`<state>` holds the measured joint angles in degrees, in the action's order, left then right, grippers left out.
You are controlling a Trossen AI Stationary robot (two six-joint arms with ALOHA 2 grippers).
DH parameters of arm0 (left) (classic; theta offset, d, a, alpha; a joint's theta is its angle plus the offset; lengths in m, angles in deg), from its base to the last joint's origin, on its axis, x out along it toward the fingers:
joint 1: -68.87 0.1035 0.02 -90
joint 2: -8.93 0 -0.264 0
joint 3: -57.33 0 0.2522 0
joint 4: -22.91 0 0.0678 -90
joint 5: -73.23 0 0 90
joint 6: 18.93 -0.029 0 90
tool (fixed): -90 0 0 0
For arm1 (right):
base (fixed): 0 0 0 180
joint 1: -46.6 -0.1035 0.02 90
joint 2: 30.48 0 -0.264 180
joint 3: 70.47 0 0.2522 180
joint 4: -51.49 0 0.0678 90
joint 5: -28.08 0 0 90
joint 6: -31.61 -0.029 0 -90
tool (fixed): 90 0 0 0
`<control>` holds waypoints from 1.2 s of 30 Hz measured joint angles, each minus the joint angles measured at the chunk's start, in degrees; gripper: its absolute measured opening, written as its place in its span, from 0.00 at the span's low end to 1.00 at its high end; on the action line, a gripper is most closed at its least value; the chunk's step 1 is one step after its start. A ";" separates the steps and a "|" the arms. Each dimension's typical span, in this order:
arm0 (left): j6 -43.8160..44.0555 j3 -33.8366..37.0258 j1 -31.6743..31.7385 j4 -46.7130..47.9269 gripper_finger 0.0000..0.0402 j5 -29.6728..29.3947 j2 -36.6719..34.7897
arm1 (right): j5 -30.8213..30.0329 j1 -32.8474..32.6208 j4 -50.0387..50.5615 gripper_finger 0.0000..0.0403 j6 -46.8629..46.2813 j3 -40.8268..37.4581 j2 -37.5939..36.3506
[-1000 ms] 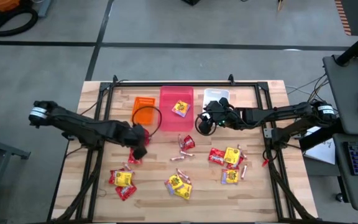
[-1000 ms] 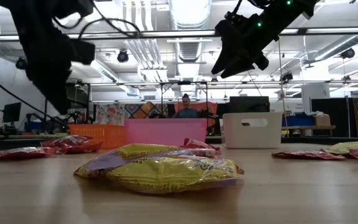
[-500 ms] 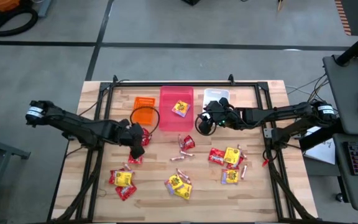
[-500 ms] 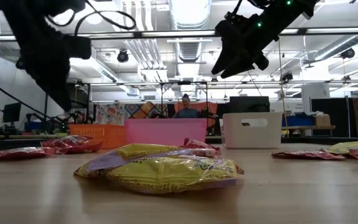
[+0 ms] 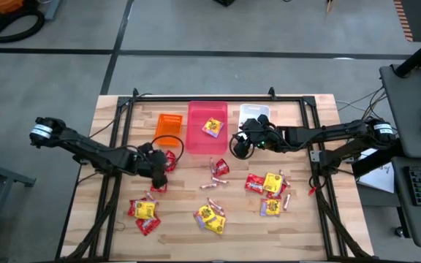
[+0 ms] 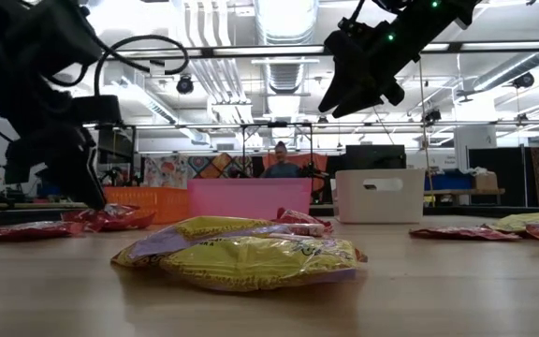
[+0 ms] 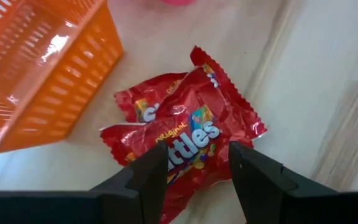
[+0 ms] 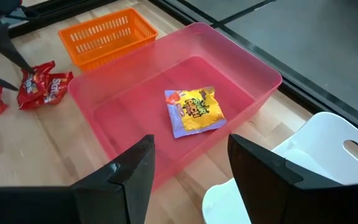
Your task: Organize candy in baskets
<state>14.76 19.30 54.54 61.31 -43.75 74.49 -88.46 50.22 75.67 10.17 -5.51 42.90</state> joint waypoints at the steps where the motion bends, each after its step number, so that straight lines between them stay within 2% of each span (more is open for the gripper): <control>1: 0.00 0.77 0.02 -1.19 0.38 0.00 0.00 | 0.00 0.00 0.00 0.48 0.00 0.00 0.00; 5: 0.40 3.62 0.02 -4.73 0.38 -0.15 0.02 | 0.00 0.00 -0.02 0.48 0.00 0.00 0.00; 8: 0.45 4.58 0.00 -6.24 0.33 -0.15 0.02 | 0.00 0.00 -0.02 0.48 0.00 0.00 0.00; 16: 0.82 4.69 0.00 -6.44 0.03 -0.04 -0.02 | 0.00 0.00 -0.01 0.48 0.01 0.00 0.00; 23: -0.15 1.81 -0.72 -4.04 0.01 3.66 -0.17 | 0.00 0.00 -0.02 0.48 0.39 0.00 0.00; 31: -6.06 -8.21 -1.29 6.03 0.00 5.01 -1.29 | 0.00 0.00 0.00 0.48 0.52 0.00 0.00; 36: -11.40 -13.17 -1.27 9.07 0.00 5.07 -2.50 | 0.00 0.00 -0.01 0.48 0.65 -0.16 0.00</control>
<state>3.36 6.14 53.27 70.38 -38.68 71.99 -88.46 50.22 75.66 10.83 -5.67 42.90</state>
